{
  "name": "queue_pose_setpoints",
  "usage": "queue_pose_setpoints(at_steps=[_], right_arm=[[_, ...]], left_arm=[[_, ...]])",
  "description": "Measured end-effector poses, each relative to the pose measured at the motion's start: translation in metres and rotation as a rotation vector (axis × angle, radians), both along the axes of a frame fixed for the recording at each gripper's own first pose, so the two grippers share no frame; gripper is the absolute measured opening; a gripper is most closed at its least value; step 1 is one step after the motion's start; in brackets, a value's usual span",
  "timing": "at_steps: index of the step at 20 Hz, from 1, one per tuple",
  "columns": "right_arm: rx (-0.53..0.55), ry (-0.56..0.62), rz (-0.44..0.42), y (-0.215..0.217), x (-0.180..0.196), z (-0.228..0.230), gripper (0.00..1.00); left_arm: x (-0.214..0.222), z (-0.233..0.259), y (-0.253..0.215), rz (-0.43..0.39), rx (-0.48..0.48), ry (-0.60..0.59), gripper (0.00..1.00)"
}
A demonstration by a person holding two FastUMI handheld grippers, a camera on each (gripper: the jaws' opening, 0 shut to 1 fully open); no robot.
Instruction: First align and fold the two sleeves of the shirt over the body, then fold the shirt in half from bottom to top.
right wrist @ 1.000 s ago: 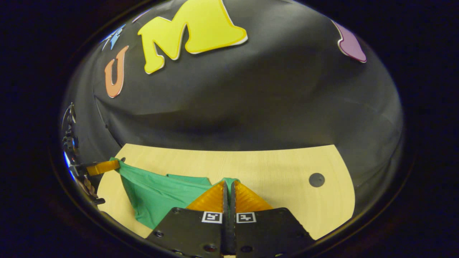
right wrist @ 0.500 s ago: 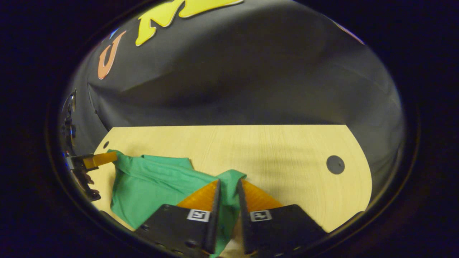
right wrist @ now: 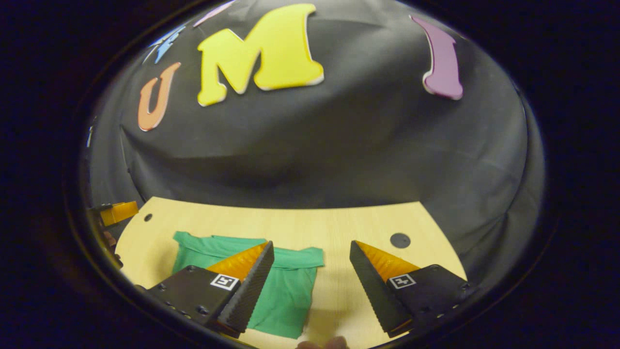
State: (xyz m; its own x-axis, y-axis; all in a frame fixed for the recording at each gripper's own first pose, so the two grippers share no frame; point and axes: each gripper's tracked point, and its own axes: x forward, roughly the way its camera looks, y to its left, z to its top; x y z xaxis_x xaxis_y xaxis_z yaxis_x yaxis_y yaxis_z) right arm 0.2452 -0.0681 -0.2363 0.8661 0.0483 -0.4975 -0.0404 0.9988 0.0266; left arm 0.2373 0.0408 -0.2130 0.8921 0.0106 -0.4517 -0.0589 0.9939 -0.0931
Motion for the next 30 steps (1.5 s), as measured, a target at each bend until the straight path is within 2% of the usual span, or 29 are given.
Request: queue_pose_setpoints(at_steps=[1,2,3,4,6,7,8,10,16,18,22,30], right_arm=[[-0.013,-0.046,0.010,0.005,-0.012,0.026,0.96],[-0.021,-0.088,0.021,0.011,-0.026,0.051,0.96],[-0.027,-0.125,0.031,0.018,-0.041,0.074,0.92],[-0.029,-0.158,0.040,0.026,-0.058,0.095,0.96],[-0.025,-0.216,0.052,0.041,-0.092,0.133,0.92],[-0.027,-0.243,0.053,0.046,-0.109,0.148,0.96],[-0.030,-0.269,0.045,0.048,-0.128,0.161,0.94],[-0.030,-0.304,0.009,0.047,-0.158,0.181,0.96],[-0.009,-0.376,-0.037,0.059,-0.249,0.220,0.96],[-0.019,-0.390,-0.029,0.064,-0.262,0.225,0.96],[-0.015,-0.398,-0.026,0.064,-0.275,0.229,0.95],[-0.001,-0.421,-0.009,0.066,-0.272,0.235,0.96]], left_arm=[[-0.011,0.023,0.003,0.003,0.014,-0.036,1.00],[-0.022,0.047,0.003,0.005,0.020,-0.070,1.00],[-0.039,0.070,0.004,0.005,0.028,-0.101,1.00],[-0.054,0.091,0.003,0.003,0.041,-0.125,1.00],[-0.090,0.123,-0.005,-0.003,0.055,-0.168,1.00],[-0.113,0.136,-0.013,-0.016,0.053,-0.191,1.00],[-0.130,0.152,-0.019,-0.028,0.051,-0.214,1.00],[-0.164,0.177,-0.022,-0.015,0.056,-0.265,1.00],[-0.239,0.213,-0.043,-0.034,0.023,-0.335,1.00],[-0.250,0.217,-0.052,-0.048,-0.010,-0.339,1.00],[-0.258,0.222,-0.047,-0.052,0.007,-0.355,1.00],[-0.254,0.229,-0.055,-0.074,0.048,-0.386,1.00]])
